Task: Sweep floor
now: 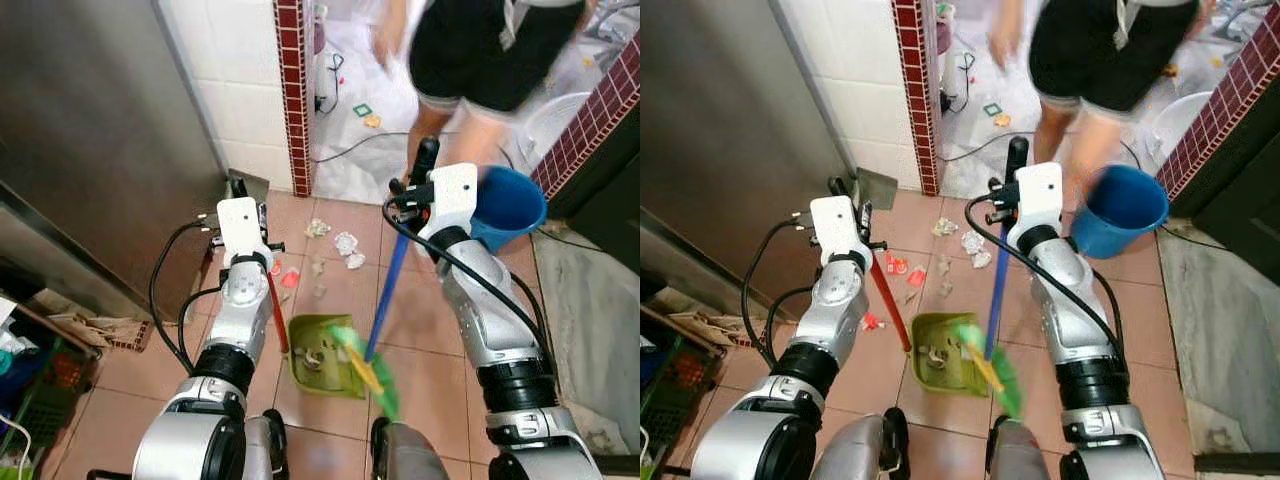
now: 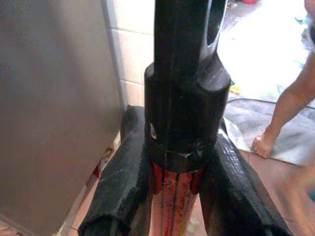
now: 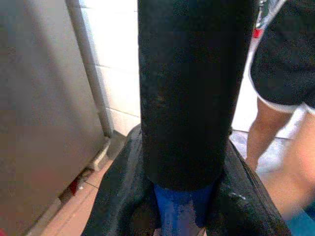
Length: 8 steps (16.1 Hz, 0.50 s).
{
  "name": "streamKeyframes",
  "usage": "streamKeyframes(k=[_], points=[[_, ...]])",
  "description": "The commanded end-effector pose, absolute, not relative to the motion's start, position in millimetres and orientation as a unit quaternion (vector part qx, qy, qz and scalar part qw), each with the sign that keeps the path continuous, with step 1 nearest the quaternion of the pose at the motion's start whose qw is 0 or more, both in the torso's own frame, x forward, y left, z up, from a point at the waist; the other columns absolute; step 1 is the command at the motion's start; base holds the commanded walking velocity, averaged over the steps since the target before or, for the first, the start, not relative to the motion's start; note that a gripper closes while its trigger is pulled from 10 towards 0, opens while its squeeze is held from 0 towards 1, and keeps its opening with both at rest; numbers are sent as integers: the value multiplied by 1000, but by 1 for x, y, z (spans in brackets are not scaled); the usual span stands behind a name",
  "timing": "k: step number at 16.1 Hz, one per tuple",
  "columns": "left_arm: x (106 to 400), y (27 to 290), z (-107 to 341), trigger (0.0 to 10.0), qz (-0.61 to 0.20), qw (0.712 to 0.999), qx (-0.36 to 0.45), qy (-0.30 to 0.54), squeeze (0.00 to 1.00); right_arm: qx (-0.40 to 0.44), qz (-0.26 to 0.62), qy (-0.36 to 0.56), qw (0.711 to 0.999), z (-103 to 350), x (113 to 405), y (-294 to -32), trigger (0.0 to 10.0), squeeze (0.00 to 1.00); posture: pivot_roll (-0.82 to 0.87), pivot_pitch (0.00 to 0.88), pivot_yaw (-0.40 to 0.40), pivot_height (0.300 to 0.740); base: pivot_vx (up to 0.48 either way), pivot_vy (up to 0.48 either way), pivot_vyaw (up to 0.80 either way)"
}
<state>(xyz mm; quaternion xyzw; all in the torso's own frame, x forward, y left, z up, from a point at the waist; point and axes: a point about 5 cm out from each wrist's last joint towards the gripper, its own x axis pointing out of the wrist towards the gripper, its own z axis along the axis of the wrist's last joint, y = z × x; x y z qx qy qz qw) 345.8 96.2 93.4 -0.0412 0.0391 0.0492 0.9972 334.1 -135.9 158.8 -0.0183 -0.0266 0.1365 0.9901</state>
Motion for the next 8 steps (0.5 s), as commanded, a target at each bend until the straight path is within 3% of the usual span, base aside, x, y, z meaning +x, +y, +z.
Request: streamKeyframes(k=[1, 3, 8], points=[[338, 93, 74, 10000, 35, 995, -32, 88, 0, 15, 154, -49, 987, 175, 336, -132, 10000, 0, -94, 143, 63, 740, 0, 0, 0], [338, 90, 73, 10000, 23, 994, -45, 94, 0, 59, 166, -65, 982, 193, 339, -131, 10000, 0, -105, 144, 62, 740, 0, 0, 0], [337, 88, 84, 10000, -20, 994, -79, 73, 0, -48, 94, -151, 983, 222, 335, -151, 10000, 0, -110, 140, 58, 740, 0, 0, 0]])
